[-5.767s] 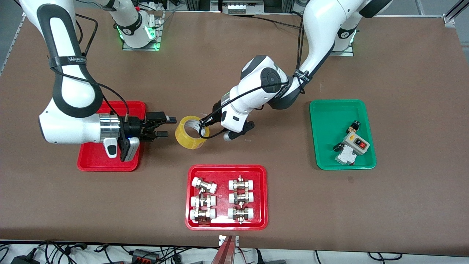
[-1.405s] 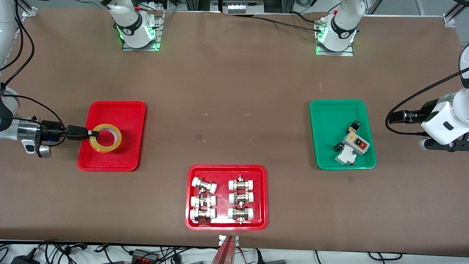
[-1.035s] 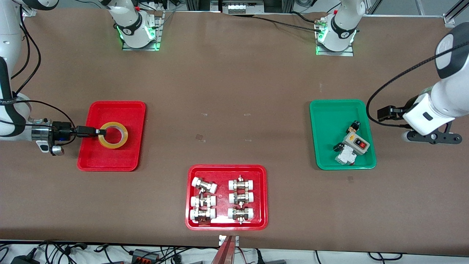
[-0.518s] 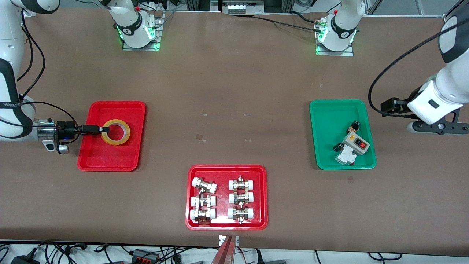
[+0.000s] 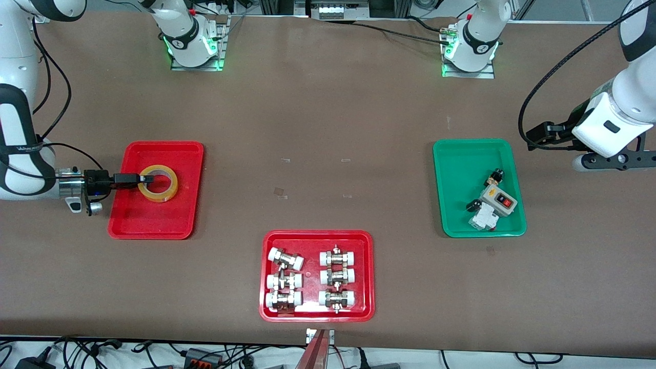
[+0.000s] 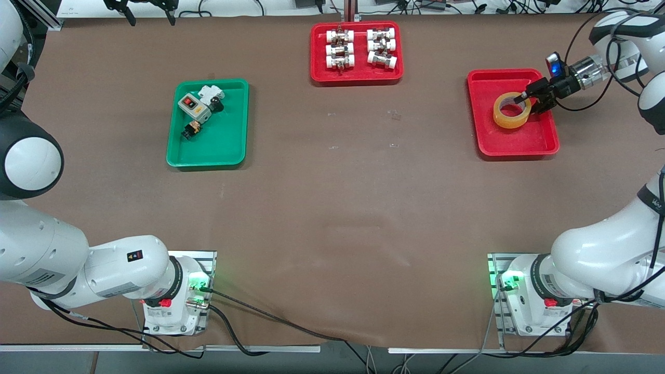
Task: Left arm passes tape to right arm into tray
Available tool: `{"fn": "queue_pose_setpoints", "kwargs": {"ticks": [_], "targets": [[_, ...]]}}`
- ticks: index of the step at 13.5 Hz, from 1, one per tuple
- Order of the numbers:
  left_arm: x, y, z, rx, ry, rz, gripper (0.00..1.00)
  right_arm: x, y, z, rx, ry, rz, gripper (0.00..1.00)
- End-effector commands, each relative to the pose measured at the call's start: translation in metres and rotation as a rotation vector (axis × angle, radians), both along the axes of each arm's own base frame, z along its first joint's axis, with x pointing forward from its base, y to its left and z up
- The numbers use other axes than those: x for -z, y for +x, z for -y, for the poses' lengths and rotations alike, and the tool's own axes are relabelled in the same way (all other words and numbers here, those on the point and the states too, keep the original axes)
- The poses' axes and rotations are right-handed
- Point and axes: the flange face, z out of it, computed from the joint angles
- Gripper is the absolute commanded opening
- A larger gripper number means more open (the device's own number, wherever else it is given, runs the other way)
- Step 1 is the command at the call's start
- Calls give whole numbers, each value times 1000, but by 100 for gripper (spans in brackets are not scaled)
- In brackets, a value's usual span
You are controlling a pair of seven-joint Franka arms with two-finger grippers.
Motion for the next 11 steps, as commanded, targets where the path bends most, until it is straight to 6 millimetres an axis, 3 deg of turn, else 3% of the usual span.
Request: {"fn": "queue_pose_setpoints", "kwargs": {"ticks": [1, 5, 8, 9, 11], "targets": [[-6, -2, -3, -23, -12, -5, 100, -16, 16, -19, -107, -123, 41, 100], [-6, -1, -12, -39, -12, -3, 100, -59, 34, -36, -236, -252, 115, 100], [-10, -4, -16, -41, -3, 12, 100, -74, 40, -38, -290, -336, 118, 100], [-5, -4, -12, -10, 5, 15, 100, -85, 42, -37, -285, -371, 117, 100], [-3, -8, -24, -28, 11, 13, 100, -117, 44, -37, -256, -459, 101, 100]]}}
